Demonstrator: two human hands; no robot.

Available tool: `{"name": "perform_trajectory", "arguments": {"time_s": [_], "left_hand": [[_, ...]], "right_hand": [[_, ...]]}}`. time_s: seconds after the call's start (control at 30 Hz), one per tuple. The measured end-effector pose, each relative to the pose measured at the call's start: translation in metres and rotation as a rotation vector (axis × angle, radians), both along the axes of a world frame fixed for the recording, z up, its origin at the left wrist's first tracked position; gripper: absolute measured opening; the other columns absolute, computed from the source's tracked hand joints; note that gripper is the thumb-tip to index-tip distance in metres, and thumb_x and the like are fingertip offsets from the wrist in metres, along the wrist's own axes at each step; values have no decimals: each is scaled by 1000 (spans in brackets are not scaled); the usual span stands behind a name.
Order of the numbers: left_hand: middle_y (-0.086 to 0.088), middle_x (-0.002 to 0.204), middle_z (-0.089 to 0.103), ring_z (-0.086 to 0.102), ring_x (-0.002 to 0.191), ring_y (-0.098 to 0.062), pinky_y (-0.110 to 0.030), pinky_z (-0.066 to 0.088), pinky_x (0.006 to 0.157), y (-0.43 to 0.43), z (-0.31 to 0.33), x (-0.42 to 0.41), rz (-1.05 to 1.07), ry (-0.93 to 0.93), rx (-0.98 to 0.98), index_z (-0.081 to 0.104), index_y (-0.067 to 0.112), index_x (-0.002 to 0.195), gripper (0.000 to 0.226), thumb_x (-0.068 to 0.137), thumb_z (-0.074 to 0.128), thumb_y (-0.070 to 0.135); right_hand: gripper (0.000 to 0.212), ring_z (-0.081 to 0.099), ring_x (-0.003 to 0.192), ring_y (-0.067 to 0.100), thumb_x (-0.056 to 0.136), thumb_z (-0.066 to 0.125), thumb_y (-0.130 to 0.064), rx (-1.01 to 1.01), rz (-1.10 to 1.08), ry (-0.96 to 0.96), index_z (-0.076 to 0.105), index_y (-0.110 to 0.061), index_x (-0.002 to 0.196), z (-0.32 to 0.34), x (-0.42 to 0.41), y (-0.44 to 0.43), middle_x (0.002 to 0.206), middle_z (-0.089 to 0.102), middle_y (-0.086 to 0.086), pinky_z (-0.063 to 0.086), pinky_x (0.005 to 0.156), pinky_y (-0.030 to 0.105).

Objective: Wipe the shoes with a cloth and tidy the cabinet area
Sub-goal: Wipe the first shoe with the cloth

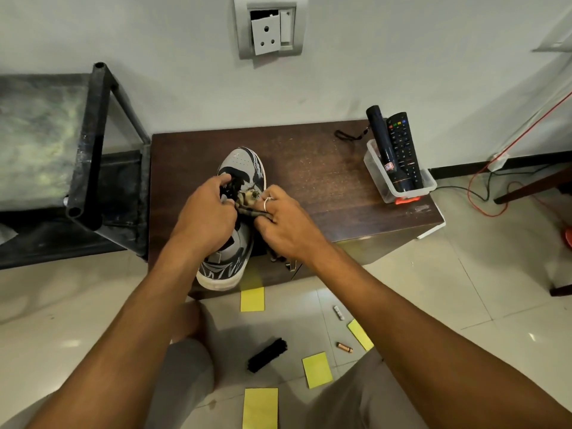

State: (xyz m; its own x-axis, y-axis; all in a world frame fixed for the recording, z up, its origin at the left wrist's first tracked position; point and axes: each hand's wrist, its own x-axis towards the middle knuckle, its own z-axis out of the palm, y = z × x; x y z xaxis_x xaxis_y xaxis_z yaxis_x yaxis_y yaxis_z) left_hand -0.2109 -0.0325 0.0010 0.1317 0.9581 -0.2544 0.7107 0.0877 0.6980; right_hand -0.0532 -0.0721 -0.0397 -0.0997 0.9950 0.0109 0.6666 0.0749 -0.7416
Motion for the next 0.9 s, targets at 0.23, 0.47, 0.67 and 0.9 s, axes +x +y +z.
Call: {"name": "perform_trajectory", "arguments": {"time_s": [0.23,0.47,0.67,0.9], "left_hand": [[-1,131,62,65,105,-24,-44,54,96,5,14,-12,-151,61,-158,52,39,142,46,101,56,19],[4,99,67,65,83,-22,-38,57,78,-3,14,-8,-129,250,-12,59,38,135,52,85,63,26],[0,86,68,66,82,-20,-33,51,74,-4,8,-6,-136,226,8,62,33,134,63,77,84,47],[-4,98,71,60,78,-18,-29,42,69,-4,3,-8,-134,216,35,61,33,136,61,80,84,41]], "right_hand": [[9,59,83,7,94,63,-14,42,-371,127,69,-15,89,3,25,18,109,59,-3,49,72,15],[14,57,80,11,96,62,-16,29,-391,54,69,-6,89,-17,18,21,106,53,-1,53,72,26],[17,58,84,17,96,63,-16,3,-240,21,70,-2,94,-20,5,4,109,50,1,56,78,41],[14,56,82,13,96,66,-15,43,-228,-63,72,-4,102,-18,4,0,108,51,-1,53,71,31]]}}
